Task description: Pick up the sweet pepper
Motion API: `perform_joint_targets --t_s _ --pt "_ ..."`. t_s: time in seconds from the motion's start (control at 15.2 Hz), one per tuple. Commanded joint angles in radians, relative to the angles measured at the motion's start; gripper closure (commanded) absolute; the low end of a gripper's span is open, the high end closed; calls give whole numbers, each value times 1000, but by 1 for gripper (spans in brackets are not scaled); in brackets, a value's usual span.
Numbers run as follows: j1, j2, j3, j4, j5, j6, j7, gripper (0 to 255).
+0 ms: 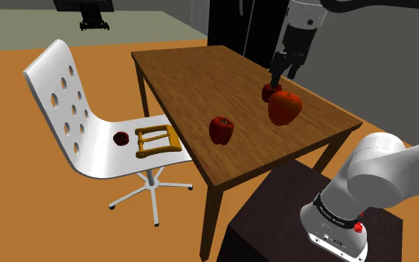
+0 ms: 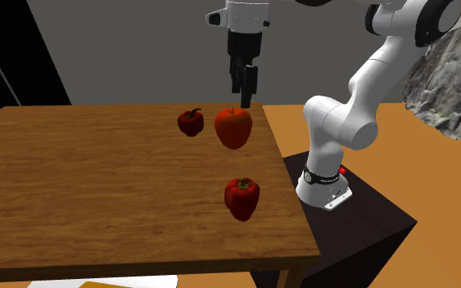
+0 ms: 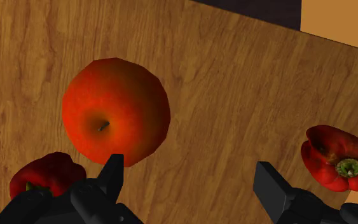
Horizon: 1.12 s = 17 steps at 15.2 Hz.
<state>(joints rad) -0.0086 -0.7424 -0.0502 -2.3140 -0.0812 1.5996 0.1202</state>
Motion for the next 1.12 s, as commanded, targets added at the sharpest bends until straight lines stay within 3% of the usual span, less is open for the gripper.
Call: perform_joint_targets --t_s 0.0,0.53,1.06 --pt "0 0 0 0 0 0 0 0" --pt "-41 187 -154 81 -70 103 -163 0" --pt "-66 429 -298 237 -71 185 -334 0"
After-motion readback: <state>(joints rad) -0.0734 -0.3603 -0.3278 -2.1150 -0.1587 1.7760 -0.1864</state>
